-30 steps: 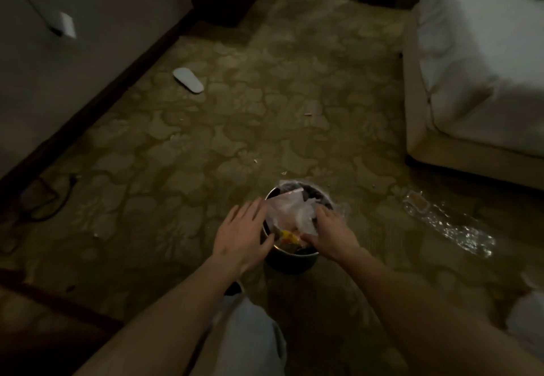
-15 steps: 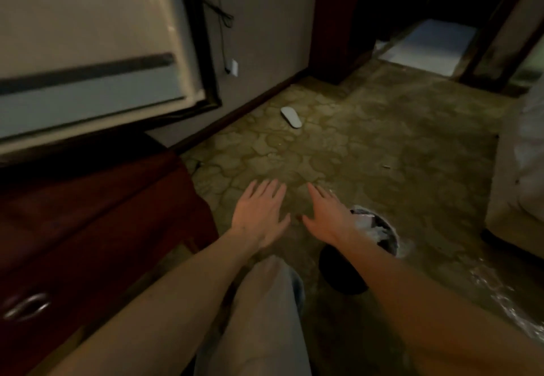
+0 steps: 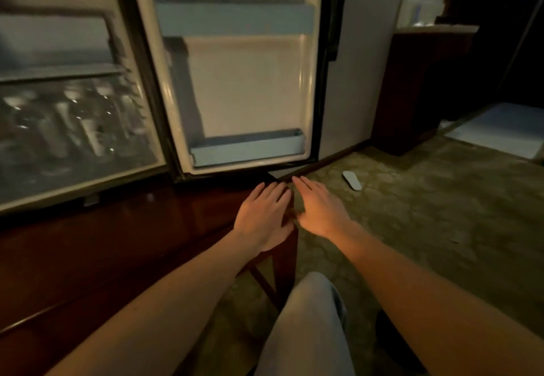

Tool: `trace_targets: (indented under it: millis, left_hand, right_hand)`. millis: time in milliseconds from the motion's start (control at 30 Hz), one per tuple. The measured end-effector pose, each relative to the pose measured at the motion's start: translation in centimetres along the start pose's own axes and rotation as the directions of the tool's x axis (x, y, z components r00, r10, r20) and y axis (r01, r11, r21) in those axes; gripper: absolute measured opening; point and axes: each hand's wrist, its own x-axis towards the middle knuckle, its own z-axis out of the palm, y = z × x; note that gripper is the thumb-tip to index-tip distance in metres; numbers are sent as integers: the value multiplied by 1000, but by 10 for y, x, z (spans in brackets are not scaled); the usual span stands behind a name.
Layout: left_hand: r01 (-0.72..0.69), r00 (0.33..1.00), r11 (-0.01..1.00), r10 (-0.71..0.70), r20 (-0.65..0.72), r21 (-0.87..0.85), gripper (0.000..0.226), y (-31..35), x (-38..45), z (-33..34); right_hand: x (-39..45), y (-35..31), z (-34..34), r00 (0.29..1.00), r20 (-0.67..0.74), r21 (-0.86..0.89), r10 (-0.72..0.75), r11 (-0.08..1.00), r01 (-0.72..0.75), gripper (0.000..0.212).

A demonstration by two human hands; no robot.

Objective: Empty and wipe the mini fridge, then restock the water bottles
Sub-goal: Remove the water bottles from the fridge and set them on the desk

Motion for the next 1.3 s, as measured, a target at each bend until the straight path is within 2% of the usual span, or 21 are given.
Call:
trace_targets:
  millis: [167,433,833,1100,1300]
  left_hand:
    - [130,990,990,-127,-57,55,71,-56,-26,-47]
    - [293,954,945,-279,-113,142,68,-138,-92,-94]
    - [537,843,820,-521,-129,196,72,-262,-204,-118]
    - [727,680,687,-721,-137,-9,78,-336,-211,-126]
    - [827,509,526,-850,-134,-197,82,-376,-178,-117]
  right_hand:
    - [12,-51,-28,995,-74,-29,-72,997,70,82]
    - [38,-156,-35,977,-69,-7,-203,979,203,82]
    - [82,-324,-10,872,-12,87,-489,868,489,81]
    - [149,-399,8,852,9,187,-524,838,513,81]
    - [201,-427,17,874,-24,365,-485,810,459,78]
